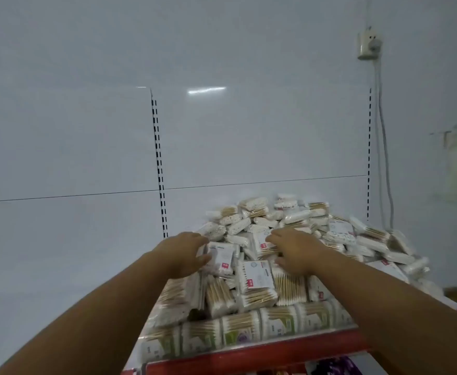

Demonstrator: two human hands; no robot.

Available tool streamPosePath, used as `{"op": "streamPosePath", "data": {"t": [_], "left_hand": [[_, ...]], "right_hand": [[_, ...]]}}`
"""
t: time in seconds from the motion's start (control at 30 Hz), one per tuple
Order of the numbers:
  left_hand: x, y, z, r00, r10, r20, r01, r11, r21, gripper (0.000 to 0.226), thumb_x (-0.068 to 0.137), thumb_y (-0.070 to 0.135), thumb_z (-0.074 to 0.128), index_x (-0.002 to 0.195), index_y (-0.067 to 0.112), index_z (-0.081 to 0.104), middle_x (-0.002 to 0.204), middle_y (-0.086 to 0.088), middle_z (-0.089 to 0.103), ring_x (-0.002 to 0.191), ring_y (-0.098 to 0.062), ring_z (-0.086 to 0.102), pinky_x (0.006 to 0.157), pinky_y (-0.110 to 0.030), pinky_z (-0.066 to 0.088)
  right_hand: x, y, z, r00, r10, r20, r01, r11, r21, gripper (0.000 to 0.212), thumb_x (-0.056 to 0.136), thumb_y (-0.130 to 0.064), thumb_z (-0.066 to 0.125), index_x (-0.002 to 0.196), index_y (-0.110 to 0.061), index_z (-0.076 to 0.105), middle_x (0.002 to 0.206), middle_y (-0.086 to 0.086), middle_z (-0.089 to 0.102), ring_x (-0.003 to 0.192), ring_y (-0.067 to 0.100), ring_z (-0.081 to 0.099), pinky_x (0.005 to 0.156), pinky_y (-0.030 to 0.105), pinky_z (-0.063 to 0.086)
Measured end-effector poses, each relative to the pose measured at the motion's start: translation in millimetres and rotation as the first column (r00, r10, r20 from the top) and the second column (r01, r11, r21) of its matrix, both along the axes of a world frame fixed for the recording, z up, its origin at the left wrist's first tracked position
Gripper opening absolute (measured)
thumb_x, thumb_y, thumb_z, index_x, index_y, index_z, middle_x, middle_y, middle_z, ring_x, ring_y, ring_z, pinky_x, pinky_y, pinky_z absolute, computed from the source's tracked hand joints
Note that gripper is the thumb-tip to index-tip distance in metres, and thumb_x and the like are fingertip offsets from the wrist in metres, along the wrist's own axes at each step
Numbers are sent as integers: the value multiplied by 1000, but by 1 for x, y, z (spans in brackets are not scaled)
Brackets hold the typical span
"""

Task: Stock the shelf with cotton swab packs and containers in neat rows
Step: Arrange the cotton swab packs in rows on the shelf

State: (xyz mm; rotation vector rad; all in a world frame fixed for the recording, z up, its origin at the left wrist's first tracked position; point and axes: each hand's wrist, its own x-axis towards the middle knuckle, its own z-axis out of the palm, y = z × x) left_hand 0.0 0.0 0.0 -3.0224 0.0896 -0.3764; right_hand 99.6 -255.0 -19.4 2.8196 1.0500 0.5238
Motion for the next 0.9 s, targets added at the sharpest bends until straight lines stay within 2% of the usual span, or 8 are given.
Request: {"op": "streamPosePath", "data": {"t": [0.17, 0.27, 0.33, 0.47, 0.63, 0.73, 0.8, 0.9], "left_hand": [[38, -28, 29, 995, 19, 101, -10, 996, -92, 31, 97, 41, 45, 118, 25, 62, 115, 4, 65, 100, -15, 59, 87, -30, 46], [55, -45, 34, 999, -20, 41, 31, 958, -286, 23, 95, 33, 51, 105, 20, 67, 93, 5, 67, 79, -12, 63, 76, -27, 50], [64, -48, 32, 999, -28, 26, 37, 881, -471, 17, 95, 27, 55, 93, 16, 68, 78, 3, 69, 65, -13, 68, 65, -26, 53], [65, -37, 36, 999, -9, 38, 35, 615, -788, 18, 95, 21, 58, 88, 7, 68, 69, -7, 72, 63, -23, 70, 54, -25, 53], [64, -20, 45, 997, -79, 8, 41, 425, -904, 39, 80, 41, 70, 103, 10, 68, 95, -7, 74, 88, -25, 72, 73, -34, 59], [67, -22, 44, 983, -180, -19, 26, 242, -970, 49, 79, 43, 73, 118, 15, 62, 113, -5, 71, 106, -24, 67, 85, -35, 56], [72, -25, 35, 979, -197, 60, 88, 140, -986, 42, 85, 31, 70, 118, 7, 61, 112, -13, 70, 105, -27, 67, 80, -32, 56], [75, -19, 31, 965, 53, 255, 255, 22, -967, 20, 88, 6, 63, 106, -2, 62, 91, -18, 71, 84, -31, 71, 65, -30, 56]], "right_hand": [[41, 10, 16, 998, 61, -2, -61, 994, -93, 74, 85, -39, 64, 147, -25, 26, 152, 6, 29, 139, 24, 27, 112, 40, 26], [56, 18, 16, 997, 72, -1, -71, 980, -188, 70, 83, -30, 66, 143, -25, 31, 138, 7, 48, 128, 25, 41, 111, 40, 23], [65, 20, 15, 992, 124, 36, -115, 976, -184, 67, 81, -29, 67, 138, -24, 34, 128, 7, 54, 117, 25, 46, 103, 38, 32], [76, 11, 15, 938, 336, 81, -342, 937, 70, 53, 76, -43, 68, 119, -23, 44, 117, 0, 47, 103, 18, 44, 86, 33, 44], [83, 16, 16, 853, 455, 256, -522, 755, 397, 49, 74, -52, 69, 105, -24, 44, 105, -8, 39, 88, 11, 44, 61, 16, 38], [78, 39, 21, 865, 445, 232, -483, 612, 626, 57, 66, -57, 76, 97, -28, 39, 102, -10, 38, 87, 10, 47, 60, 20, 42], [72, 60, 24, 855, 474, 210, -475, 554, 684, 63, 60, -59, 79, 97, -28, 40, 102, -11, 38, 85, 8, 46, 62, 19, 41], [69, 85, 33, 782, 617, 83, -489, 527, 695, 62, 59, -64, 75, 102, -35, 41, 105, -19, 38, 90, 0, 48, 68, 18, 41]]}}
